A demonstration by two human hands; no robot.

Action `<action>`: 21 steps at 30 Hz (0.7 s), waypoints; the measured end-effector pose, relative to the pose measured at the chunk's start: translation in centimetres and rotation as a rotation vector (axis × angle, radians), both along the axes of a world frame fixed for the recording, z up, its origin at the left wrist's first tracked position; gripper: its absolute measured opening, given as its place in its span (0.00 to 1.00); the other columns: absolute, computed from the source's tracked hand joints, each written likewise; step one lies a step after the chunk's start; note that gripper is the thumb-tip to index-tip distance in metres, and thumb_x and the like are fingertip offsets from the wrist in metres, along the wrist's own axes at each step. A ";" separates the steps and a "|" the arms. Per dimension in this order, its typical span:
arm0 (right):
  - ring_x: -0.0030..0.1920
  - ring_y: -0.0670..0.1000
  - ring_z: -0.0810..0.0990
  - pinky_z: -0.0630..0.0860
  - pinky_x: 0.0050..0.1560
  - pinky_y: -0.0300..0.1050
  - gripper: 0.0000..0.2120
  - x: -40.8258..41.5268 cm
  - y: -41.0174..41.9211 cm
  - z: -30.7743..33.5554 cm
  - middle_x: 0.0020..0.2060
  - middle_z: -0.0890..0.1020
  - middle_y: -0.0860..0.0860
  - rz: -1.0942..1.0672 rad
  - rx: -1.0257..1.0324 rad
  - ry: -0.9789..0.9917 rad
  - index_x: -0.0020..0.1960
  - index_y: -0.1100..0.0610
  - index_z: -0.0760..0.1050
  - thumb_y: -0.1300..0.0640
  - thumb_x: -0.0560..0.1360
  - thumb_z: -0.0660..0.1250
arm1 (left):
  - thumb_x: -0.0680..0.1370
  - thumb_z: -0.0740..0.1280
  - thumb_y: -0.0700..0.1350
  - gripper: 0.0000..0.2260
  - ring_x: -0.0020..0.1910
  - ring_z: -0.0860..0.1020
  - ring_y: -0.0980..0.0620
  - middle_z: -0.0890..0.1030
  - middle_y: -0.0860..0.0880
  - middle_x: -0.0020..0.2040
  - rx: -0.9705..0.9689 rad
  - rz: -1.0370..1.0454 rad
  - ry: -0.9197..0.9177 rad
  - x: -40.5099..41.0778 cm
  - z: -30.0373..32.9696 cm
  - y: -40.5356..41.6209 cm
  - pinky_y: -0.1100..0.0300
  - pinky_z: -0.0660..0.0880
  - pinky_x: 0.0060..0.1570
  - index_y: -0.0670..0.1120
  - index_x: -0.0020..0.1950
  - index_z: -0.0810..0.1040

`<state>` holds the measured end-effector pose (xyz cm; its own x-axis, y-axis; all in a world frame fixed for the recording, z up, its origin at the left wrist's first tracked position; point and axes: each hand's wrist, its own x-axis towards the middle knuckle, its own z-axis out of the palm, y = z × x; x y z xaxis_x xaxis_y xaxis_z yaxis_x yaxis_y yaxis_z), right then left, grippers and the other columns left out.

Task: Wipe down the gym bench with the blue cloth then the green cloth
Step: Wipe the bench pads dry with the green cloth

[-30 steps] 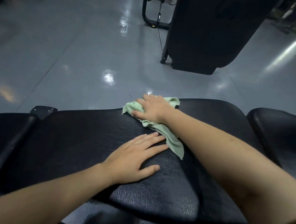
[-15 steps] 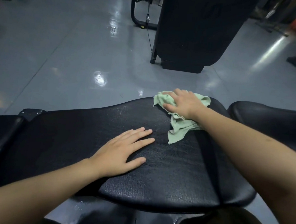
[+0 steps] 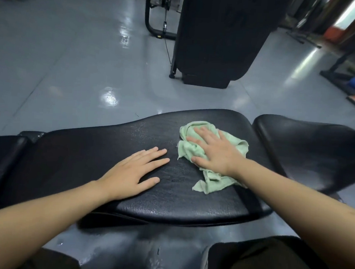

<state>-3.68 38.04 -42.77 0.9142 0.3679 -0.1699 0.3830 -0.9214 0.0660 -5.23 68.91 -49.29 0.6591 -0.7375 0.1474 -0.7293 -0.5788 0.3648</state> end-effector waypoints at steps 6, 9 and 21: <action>0.80 0.50 0.40 0.33 0.75 0.55 0.36 -5.9 1.6 -0.4 0.81 0.48 0.50 0.121 0.014 0.022 0.81 0.42 0.50 0.30 0.76 0.45 | 0.83 0.49 0.64 0.26 0.80 0.45 0.62 0.48 0.63 0.82 0.028 0.001 0.003 -1.0 -0.3 2.9 0.59 0.46 0.79 0.61 0.81 0.55; 0.80 0.52 0.41 0.36 0.76 0.57 0.34 -8.3 2.4 -0.8 0.81 0.48 0.50 0.198 0.022 0.028 0.81 0.43 0.51 0.32 0.78 0.49 | 0.82 0.48 0.65 0.26 0.80 0.44 0.63 0.48 0.63 0.81 0.039 0.005 0.006 -1.2 -0.3 4.2 0.62 0.44 0.78 0.62 0.81 0.55; 0.80 0.48 0.42 0.39 0.77 0.58 0.32 -4.7 3.2 -1.3 0.81 0.49 0.46 0.225 0.050 0.043 0.79 0.39 0.54 0.31 0.77 0.51 | 0.82 0.49 0.67 0.27 0.80 0.44 0.62 0.47 0.64 0.81 0.058 -0.002 -0.008 -0.3 -0.8 5.9 0.58 0.48 0.79 0.64 0.81 0.53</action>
<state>-8.41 41.28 -44.07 0.8006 0.5706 -0.1828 0.5806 -0.8142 0.0014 -5.53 74.80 -50.12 0.6567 -0.7461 0.1096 -0.7331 -0.5976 0.3248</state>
